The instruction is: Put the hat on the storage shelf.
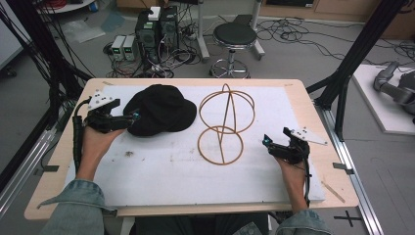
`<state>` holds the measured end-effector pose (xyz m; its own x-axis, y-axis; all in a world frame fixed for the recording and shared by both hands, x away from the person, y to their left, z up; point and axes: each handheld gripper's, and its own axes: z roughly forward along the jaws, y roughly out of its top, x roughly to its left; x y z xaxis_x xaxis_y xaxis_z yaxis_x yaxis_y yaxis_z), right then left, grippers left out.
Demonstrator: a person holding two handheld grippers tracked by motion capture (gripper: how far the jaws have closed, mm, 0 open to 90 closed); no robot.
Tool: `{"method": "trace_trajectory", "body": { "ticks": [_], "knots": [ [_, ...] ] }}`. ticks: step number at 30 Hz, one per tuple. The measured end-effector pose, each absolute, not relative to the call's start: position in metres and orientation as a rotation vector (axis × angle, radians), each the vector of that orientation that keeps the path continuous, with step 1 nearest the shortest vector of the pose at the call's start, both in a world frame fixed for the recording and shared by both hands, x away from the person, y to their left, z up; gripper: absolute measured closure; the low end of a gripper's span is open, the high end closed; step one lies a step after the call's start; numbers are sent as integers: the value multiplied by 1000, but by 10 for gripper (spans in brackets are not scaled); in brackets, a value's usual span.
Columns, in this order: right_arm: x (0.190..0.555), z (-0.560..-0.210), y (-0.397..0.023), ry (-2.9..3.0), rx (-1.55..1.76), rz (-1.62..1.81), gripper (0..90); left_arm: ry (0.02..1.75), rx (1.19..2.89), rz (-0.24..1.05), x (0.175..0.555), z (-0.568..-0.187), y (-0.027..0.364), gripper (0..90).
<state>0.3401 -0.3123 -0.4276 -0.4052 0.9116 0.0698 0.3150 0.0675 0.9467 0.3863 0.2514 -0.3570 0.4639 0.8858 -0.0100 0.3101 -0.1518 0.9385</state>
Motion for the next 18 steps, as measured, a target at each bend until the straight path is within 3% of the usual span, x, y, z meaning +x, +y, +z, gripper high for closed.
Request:
{"method": "trace_trajectory", "body": {
  "ticks": [18],
  "knots": [
    [340, -428, -311, 1803, 1208, 1328, 129, 1093, 1671, 665, 455, -377, 243, 181]
  ]
}}
